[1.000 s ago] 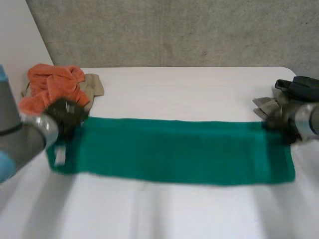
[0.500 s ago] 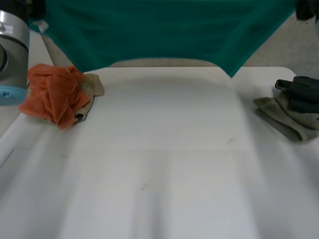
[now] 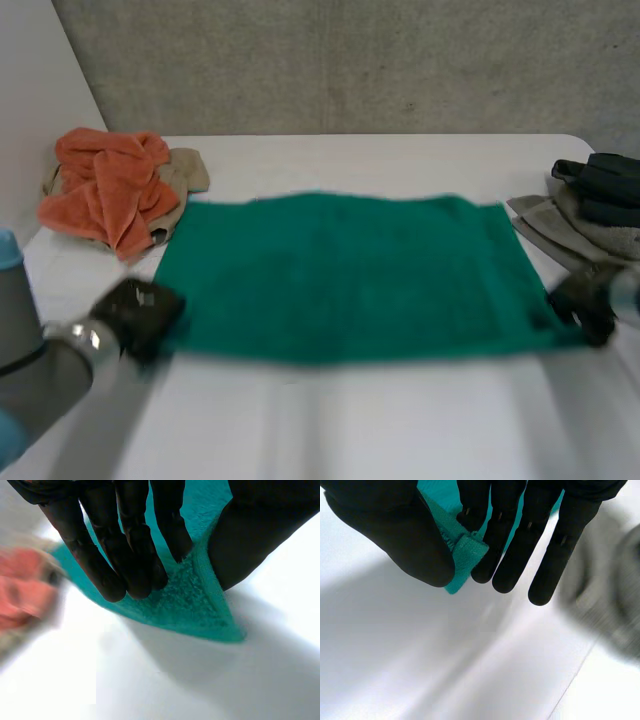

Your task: Fold the laundry.

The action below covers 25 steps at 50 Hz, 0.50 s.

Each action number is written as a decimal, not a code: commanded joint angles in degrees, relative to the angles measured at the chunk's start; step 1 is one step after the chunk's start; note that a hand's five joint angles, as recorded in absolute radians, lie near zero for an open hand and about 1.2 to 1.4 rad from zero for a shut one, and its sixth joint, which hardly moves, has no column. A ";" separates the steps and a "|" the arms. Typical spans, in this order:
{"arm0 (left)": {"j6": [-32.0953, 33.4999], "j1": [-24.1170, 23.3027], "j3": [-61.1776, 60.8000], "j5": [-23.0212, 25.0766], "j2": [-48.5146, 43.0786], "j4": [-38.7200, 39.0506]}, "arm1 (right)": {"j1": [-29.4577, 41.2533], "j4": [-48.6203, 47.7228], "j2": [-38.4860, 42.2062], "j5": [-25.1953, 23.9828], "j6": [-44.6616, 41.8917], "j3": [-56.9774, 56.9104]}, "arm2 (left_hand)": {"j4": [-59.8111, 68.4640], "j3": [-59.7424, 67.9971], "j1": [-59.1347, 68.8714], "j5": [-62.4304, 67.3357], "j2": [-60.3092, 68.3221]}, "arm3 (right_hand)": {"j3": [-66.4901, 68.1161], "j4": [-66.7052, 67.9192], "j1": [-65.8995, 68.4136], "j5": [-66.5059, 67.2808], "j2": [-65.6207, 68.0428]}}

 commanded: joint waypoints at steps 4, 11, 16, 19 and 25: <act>15.71 0.32 -3.13 2.49 7.51 -19.16 | -2.46 7.32 -5.20 -0.03 -14.95 3.95 | 11.48 11.82 12.58 13.78 11.40 | 11.72 11.59 15.65 11.75 12.64; 8.25 -3.20 6.71 -1.28 1.37 -11.07 | 0.71 2.48 -0.10 0.77 -9.59 -0.45 | 11.48 11.82 12.58 13.78 11.40 | 11.72 11.59 15.65 11.75 12.64; 3.94 -5.31 16.90 -5.24 -6.10 -5.71 | 1.94 -7.26 3.59 0.50 -3.10 -4.49 | 11.48 11.82 12.58 13.78 11.40 | 11.72 11.59 15.65 11.75 12.64; 3.84 -6.62 22.78 -5.94 -11.10 -3.16 | 2.55 -11.93 5.00 0.41 -1.07 -5.73 | 11.48 11.82 12.58 13.78 11.40 | 11.72 11.59 15.65 11.75 12.64; 4.02 -7.94 33.69 -6.56 -19.72 -1.22 | 3.96 -22.22 8.95 0.76 0.87 -9.15 | 11.48 11.82 12.58 13.78 11.40 | 11.72 11.59 15.65 11.75 12.64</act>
